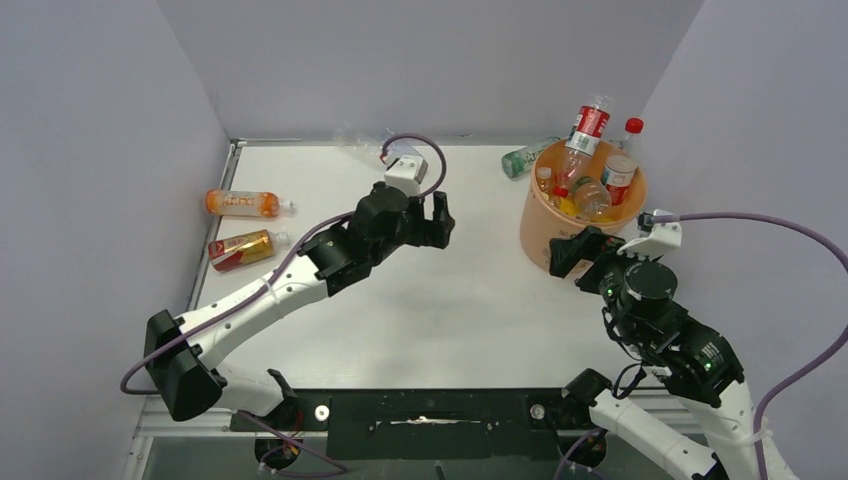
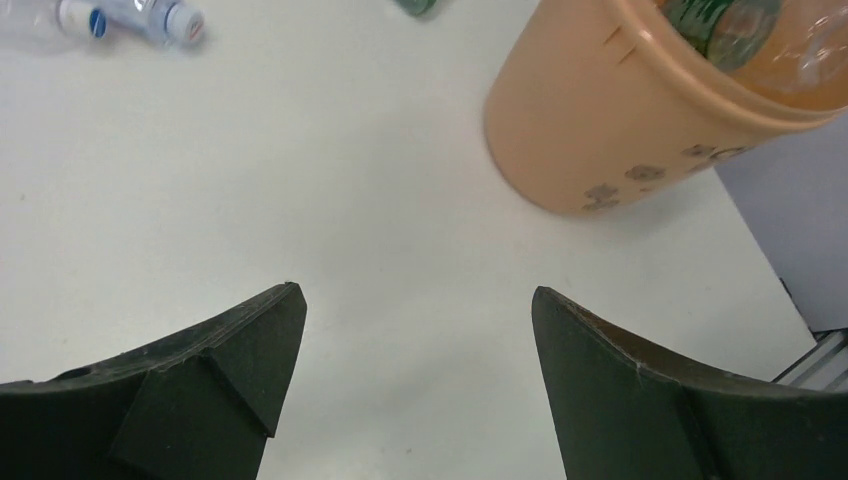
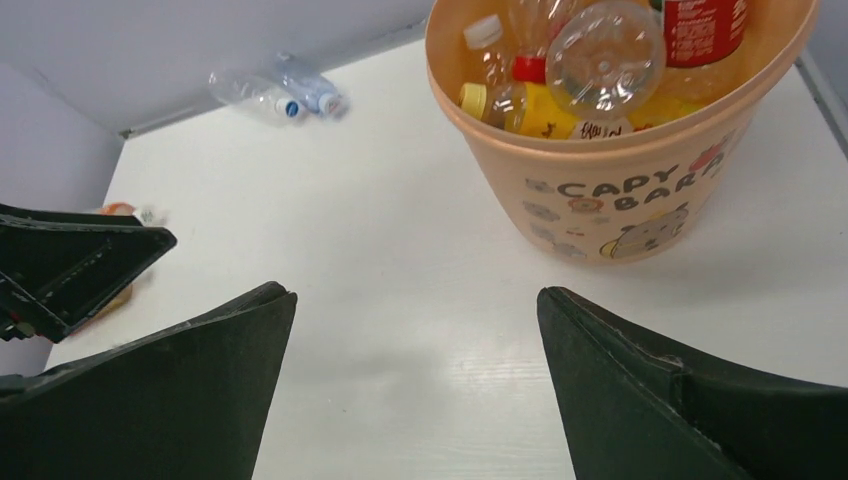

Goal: Put the plastic bottles in the bin
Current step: Pick up the plastic bottle at the center of the board.

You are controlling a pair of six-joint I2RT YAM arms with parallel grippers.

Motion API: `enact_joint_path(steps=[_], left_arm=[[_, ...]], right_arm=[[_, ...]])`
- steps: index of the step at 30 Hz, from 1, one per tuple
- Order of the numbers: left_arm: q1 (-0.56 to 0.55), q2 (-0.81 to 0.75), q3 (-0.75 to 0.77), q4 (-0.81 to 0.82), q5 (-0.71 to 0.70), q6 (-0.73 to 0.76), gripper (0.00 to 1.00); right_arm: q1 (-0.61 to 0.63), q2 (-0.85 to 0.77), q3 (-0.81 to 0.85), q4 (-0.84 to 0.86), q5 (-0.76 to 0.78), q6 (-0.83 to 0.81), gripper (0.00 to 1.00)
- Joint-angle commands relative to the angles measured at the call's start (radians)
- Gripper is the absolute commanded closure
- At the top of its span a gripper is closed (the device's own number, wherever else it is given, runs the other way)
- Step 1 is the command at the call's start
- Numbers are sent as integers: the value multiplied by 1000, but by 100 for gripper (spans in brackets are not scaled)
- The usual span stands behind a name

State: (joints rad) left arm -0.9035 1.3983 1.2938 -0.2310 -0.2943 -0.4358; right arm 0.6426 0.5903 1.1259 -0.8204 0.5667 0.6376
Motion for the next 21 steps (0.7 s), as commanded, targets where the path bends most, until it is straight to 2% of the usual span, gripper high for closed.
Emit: enact_joint_path(steps=[1, 4, 8, 15, 21], left_arm=[[33, -136, -77, -69, 9, -69, 16], [59, -205, -124, -94, -4, -92, 16], [109, -258, -141, -157, -34, -133, 15], [231, -258, -100, -258, -86, -189, 15], [450, -240, -128, -286, -81, -253, 15]], right_arm=[[5, -27, -53, 50, -94, 19, 2], [4, -33, -74, 52, -128, 36, 0], [5, -22, -73, 61, -174, 51, 2], [5, 88, -20, 127, -327, 22, 2], [5, 208, 5, 206, -424, -34, 2]])
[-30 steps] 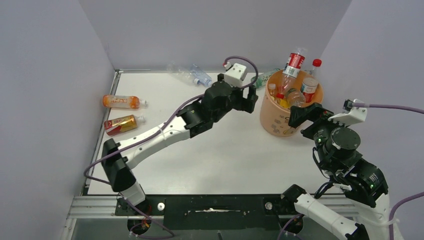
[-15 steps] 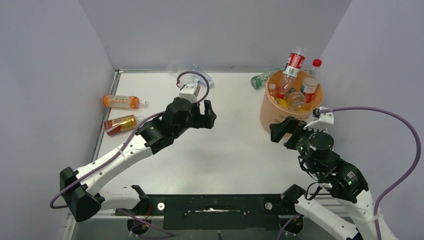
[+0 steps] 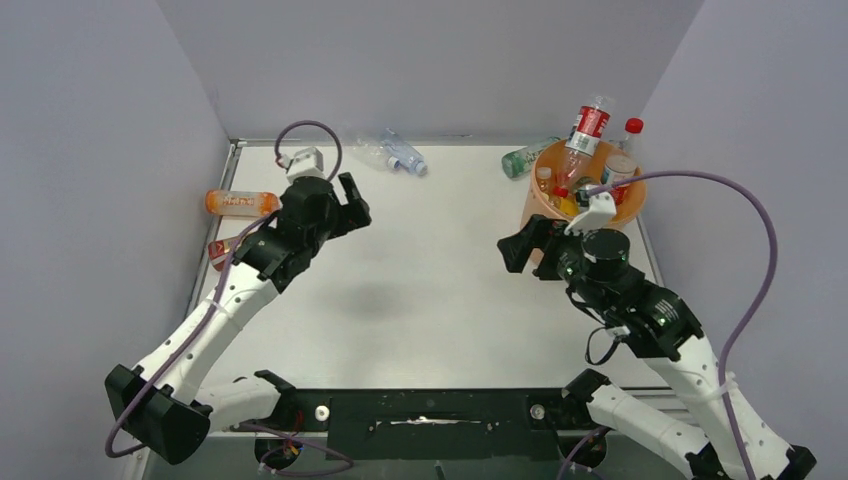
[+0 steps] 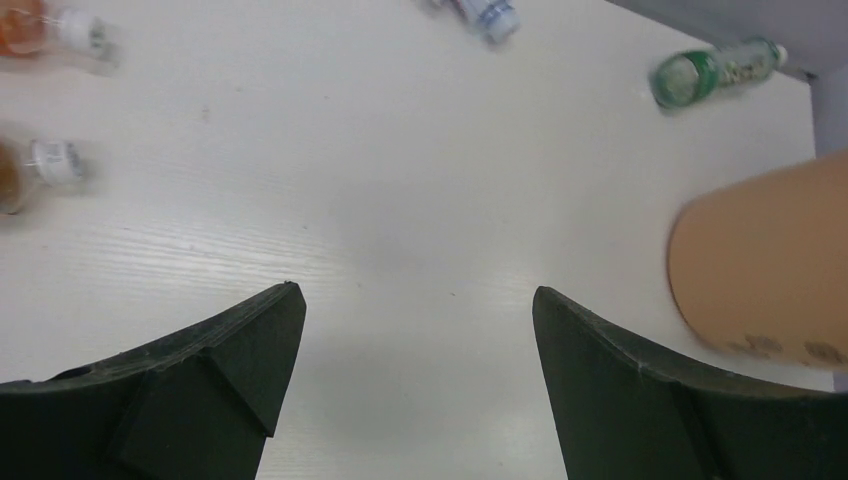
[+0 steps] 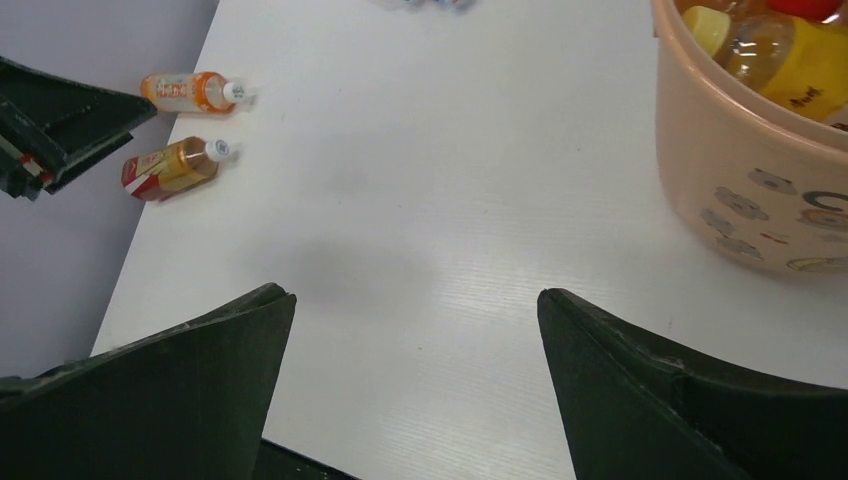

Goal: Put the plastic bottles in the bin
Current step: Pick up the plastic bottle at the center of the board.

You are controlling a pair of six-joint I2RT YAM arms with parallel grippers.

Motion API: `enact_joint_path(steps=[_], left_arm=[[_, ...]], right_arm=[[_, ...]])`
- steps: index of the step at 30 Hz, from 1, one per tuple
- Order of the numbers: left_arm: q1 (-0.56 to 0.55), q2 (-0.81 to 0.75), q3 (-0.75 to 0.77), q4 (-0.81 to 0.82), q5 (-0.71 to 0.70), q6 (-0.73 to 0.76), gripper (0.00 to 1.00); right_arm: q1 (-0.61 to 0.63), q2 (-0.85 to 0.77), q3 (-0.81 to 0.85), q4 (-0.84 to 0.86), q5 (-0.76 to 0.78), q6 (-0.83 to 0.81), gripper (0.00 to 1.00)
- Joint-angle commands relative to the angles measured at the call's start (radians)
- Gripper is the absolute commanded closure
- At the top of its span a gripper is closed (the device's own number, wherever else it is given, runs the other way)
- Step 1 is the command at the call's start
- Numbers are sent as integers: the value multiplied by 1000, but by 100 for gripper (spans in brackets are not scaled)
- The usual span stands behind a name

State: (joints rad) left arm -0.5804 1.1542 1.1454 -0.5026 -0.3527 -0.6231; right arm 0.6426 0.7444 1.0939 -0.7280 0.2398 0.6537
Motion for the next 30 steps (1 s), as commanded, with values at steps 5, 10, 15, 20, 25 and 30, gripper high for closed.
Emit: enact_joint_path(steps=[5, 10, 15, 20, 25, 30], left_arm=[[364, 51, -43, 33, 28, -202, 15], [520, 175, -46, 44, 49, -341, 14], [644, 312, -4, -2, 52, -473, 14], [756, 391, 11, -40, 79, -569, 13], [871, 455, -4, -27, 159, -619, 13], [918, 539, 43, -32, 169, -633, 13]], right_arm=[[5, 104, 3, 179, -145, -95, 2], [5, 117, -43, 233, -222, -103, 2], [7, 113, -98, 269, -250, -104, 2], [10, 138, -146, 318, -291, -96, 2], [9, 175, -166, 365, -323, -85, 2], [13, 217, -171, 390, -350, -81, 2]])
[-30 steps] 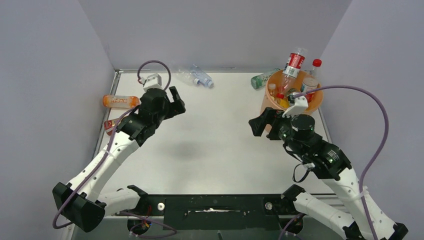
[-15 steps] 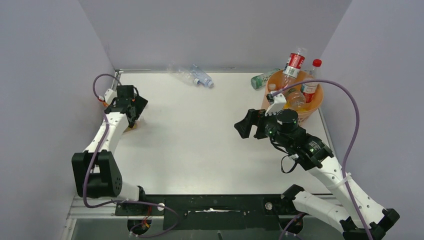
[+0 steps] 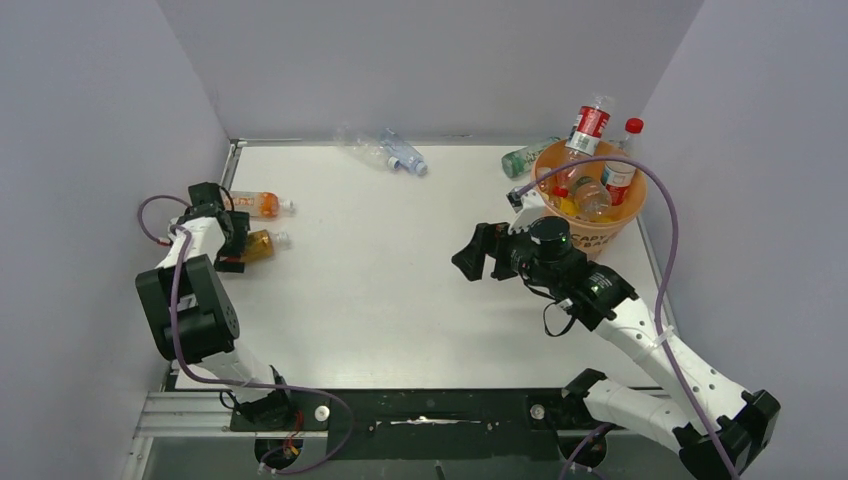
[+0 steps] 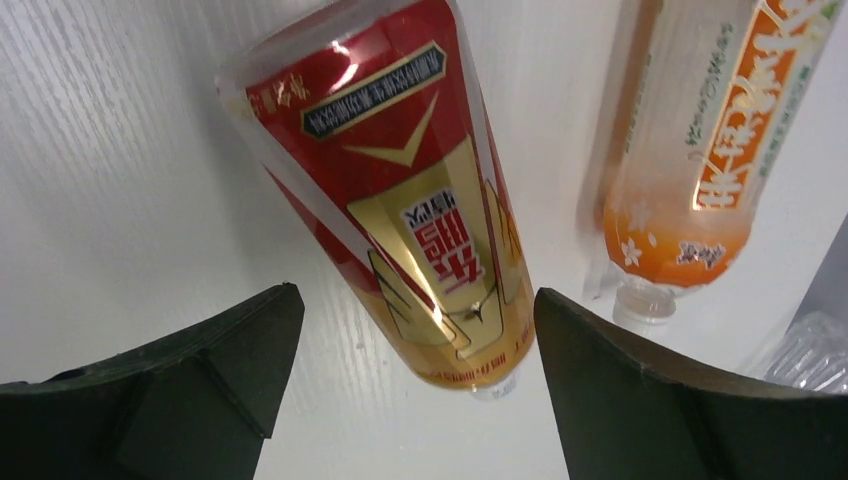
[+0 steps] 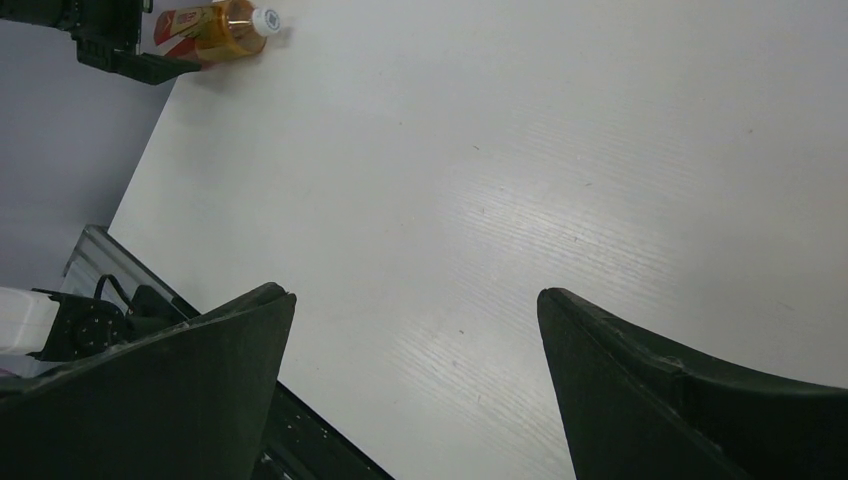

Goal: Put the plastic bottles in the bin
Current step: Pick up the plastic bottle at the center of the board.

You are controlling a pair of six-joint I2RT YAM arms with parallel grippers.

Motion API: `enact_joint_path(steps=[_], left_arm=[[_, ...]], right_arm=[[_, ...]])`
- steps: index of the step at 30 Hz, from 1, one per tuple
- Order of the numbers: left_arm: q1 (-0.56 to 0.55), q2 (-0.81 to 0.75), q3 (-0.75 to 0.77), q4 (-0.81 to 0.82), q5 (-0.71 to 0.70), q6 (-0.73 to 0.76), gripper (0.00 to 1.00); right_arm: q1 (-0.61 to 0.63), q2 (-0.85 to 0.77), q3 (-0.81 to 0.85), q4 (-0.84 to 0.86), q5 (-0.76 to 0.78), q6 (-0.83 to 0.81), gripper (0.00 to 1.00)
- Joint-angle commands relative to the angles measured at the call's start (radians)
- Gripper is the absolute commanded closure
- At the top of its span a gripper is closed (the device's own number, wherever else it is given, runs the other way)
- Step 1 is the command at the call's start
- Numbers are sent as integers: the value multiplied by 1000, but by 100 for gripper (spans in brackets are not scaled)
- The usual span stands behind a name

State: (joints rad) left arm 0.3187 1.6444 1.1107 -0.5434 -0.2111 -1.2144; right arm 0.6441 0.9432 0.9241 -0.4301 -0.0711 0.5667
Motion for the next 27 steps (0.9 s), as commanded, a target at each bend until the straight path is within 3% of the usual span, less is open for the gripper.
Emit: enact_joint_path(steps=[1, 8, 12, 17, 27], left_arm=[[20, 67, 91, 1, 28, -48, 13], [18, 207, 170, -47, 72, -86, 14], [-4, 238, 163, -42, 77, -80, 20], [-51, 187, 74, 53, 114, -44, 46], [-272, -1, 14, 41, 66, 13, 51]], right_arm=[[12, 24, -1, 97, -39, 7, 2], [18, 47, -7, 119, -47, 12, 2], [23, 54, -7, 117, -44, 13, 2], [25, 50, -7, 111, -35, 13, 2], [28, 8, 29, 36, 19, -1, 2]])
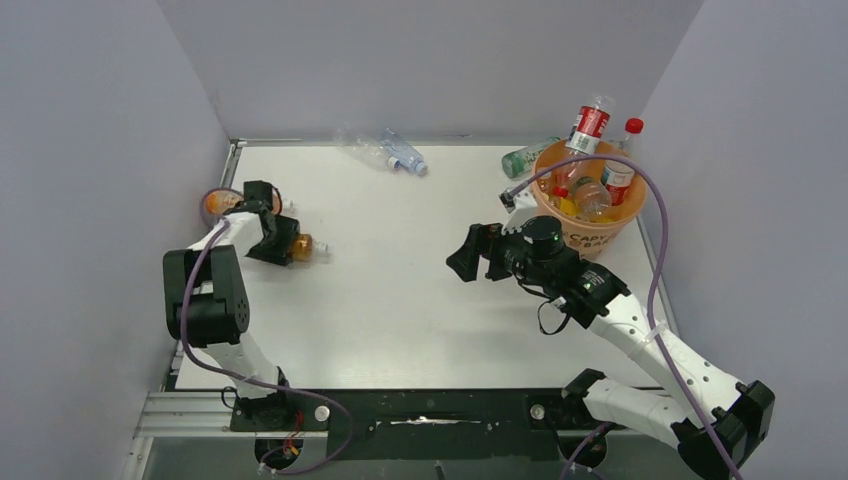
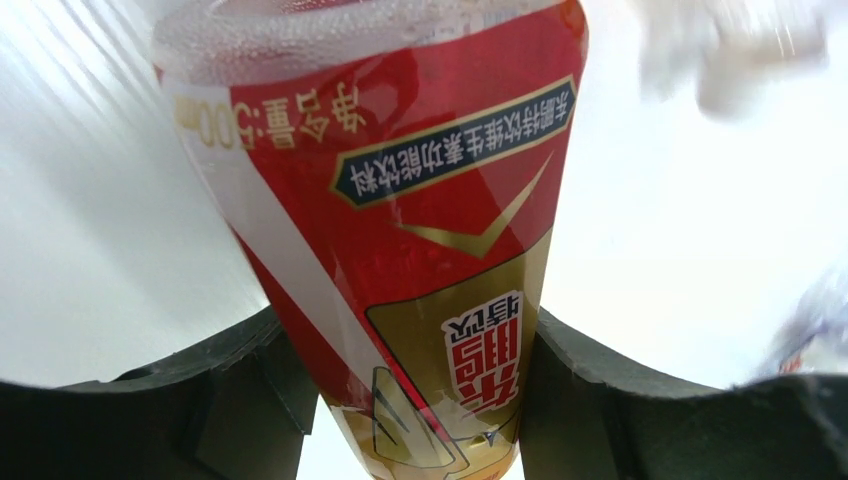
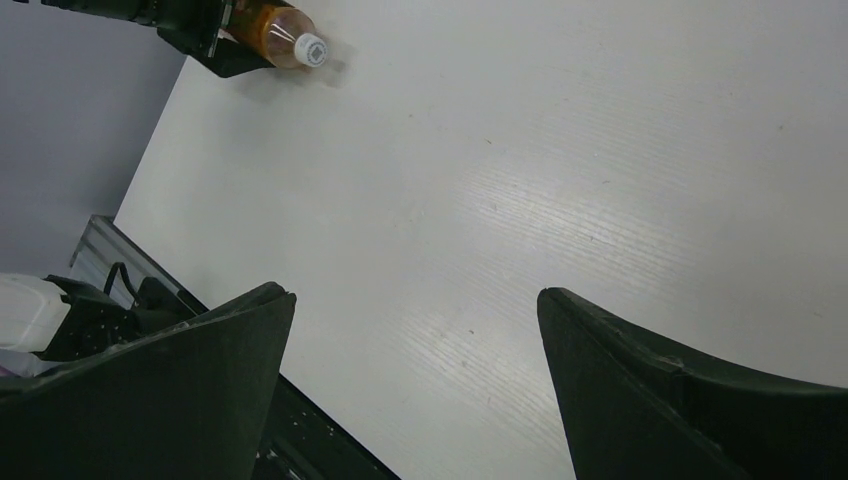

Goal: Put the plastic bottles in the bin
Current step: Pick up the plastic bottle at the center of the board, then place the plastic bottle in the trash bin.

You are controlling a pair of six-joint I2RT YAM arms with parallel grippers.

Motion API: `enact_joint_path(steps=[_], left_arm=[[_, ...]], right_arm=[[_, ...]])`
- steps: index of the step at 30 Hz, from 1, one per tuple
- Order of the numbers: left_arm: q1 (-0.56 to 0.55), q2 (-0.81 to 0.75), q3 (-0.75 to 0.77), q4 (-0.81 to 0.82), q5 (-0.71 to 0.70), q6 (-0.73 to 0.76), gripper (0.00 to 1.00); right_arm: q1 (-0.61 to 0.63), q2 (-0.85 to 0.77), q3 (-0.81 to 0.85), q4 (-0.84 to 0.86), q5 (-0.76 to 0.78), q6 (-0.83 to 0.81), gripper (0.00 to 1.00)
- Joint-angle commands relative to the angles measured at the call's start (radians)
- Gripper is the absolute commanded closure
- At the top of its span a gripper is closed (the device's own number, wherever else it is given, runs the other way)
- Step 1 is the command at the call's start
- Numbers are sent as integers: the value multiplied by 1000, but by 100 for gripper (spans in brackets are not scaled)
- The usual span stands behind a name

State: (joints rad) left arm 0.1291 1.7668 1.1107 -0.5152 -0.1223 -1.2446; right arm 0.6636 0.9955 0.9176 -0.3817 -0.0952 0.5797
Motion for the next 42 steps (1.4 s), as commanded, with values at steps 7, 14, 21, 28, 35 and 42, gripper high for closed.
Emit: enact_joint_path(steps=[7, 14, 21, 28, 35, 42], left_arm=[[-346, -190, 182, 15, -83, 136, 52], [-576, -115, 433, 82, -58, 271, 52], [-709, -31, 559, 327, 78, 386, 51], [-817, 135, 794, 359, 145, 457, 51], [-919, 253, 990, 400, 138, 547, 51], [-974, 329, 1068, 495, 125, 619, 51]], right_arm=[[11, -105, 106, -126, 170, 0, 2], [8, -156, 248, -256, 426, 33, 2], [9, -164, 411, -363, 673, 52, 2], [8, -226, 424, -273, 688, 24, 2], [8, -266, 426, -206, 571, -31, 2], [9, -315, 391, -188, 532, -26, 2]])
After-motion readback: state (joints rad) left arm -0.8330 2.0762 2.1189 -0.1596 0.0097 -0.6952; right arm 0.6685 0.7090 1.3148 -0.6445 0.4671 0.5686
